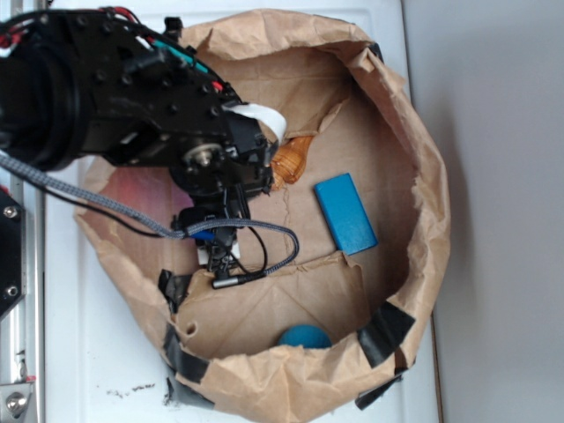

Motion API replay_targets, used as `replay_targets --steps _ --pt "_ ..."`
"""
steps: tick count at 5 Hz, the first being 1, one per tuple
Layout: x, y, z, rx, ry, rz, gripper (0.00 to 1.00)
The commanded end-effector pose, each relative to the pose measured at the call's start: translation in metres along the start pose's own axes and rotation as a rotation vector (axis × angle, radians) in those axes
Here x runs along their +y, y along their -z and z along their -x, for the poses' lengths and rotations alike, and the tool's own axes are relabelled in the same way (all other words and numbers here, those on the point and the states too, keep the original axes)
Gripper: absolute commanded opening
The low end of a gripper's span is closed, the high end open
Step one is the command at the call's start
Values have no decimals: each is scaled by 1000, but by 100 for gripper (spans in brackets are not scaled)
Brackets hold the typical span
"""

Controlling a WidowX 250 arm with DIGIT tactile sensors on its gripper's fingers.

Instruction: Grab the shell.

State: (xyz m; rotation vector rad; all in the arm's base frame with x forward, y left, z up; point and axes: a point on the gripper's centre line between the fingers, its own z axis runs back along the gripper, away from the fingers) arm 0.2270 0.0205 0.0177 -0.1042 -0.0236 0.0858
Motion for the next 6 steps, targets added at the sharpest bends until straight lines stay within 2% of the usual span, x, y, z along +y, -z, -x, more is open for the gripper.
replay_targets --steps 1,2,3,4,5,6 --pt "39 -57 -46 54 22 87 100" --pt "55 -91 -91 70 16 112 100" --pt "54 -103 -98 43 11 126 100" --pt "45 -99 -88 16 40 117 100" --pt "32 -89 -75 -11 94 56 100" --pt "23 -86 -68 -23 121 34 100"
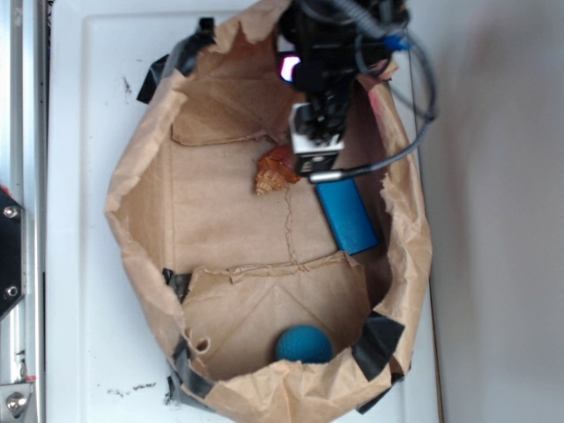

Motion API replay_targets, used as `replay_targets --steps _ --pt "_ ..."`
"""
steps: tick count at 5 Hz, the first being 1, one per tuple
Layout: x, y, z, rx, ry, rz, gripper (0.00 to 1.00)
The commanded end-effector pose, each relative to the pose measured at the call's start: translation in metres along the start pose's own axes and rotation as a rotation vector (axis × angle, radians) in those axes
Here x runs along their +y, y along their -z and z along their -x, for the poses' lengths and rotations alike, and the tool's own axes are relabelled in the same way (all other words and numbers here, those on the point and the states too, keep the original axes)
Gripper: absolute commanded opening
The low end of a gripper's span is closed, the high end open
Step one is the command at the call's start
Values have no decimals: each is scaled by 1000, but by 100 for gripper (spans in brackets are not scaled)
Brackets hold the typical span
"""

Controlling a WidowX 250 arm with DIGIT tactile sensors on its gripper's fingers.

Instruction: Grab the shell.

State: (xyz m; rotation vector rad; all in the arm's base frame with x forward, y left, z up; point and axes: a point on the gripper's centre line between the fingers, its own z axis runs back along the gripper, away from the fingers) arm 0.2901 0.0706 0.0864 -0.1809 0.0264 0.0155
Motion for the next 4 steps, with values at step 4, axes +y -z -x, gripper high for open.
replay_targets --steps 4 --pt "-23 14 -15 -38 20 -71 100"
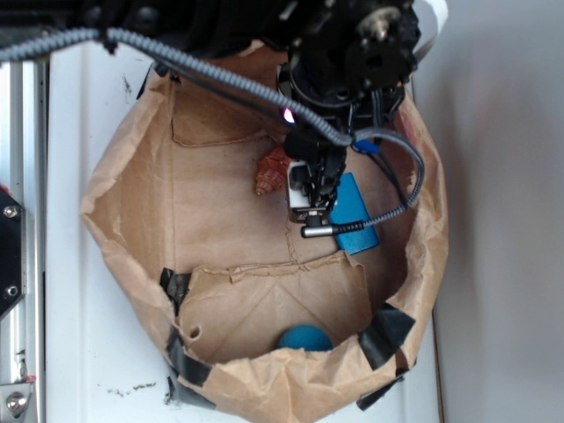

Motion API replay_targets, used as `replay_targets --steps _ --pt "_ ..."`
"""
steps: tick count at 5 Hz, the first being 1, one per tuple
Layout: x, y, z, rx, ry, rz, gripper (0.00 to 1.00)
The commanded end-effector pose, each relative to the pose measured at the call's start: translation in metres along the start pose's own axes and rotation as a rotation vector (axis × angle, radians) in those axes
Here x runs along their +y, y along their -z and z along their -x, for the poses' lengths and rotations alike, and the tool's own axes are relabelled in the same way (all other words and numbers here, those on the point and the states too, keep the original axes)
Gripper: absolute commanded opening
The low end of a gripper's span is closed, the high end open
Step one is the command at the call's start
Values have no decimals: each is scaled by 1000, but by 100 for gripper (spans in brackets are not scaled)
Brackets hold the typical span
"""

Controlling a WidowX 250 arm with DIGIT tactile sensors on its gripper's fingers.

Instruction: Grab the shell.

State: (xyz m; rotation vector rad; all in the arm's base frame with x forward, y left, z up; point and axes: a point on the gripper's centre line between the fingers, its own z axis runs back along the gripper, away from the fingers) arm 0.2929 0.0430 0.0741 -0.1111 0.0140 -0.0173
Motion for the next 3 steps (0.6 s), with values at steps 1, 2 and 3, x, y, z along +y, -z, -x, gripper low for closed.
replay_targets --steps 1,2,3 --pt "8 6 -16 -26 -19 2 100" --pt "6 23 -12 -25 -28 2 100" --pt "3 35 -7 -5 -20 -4 100"
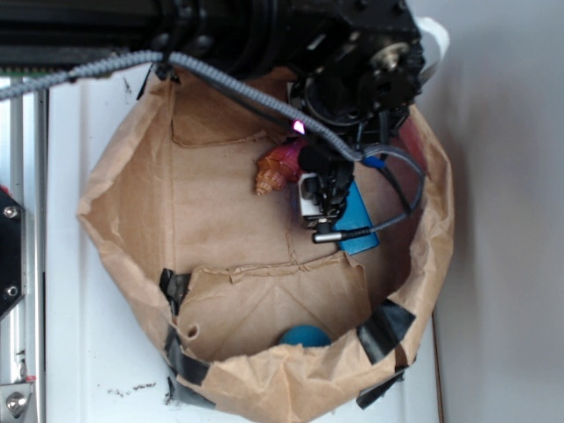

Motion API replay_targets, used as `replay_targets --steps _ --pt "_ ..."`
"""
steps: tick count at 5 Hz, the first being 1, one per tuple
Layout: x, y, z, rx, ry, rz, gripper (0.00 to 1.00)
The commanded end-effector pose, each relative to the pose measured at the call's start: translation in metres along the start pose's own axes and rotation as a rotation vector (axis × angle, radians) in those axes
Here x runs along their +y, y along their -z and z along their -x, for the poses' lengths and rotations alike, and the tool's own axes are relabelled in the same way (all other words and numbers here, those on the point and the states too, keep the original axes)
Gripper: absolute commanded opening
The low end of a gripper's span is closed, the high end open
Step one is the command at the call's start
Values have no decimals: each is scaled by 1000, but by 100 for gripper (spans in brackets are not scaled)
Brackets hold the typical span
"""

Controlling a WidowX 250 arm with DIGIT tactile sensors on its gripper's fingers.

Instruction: Grab the shell.

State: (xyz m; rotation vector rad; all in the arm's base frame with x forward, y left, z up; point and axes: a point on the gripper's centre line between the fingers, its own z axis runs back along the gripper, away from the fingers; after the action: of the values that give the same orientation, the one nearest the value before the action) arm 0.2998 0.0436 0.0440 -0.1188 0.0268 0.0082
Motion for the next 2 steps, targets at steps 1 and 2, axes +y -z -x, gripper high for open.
replay_targets --steps 1,2 --pt "-30 43 50 5 5 -35 100" --pt "-33 51 63 9 11 -54 100"
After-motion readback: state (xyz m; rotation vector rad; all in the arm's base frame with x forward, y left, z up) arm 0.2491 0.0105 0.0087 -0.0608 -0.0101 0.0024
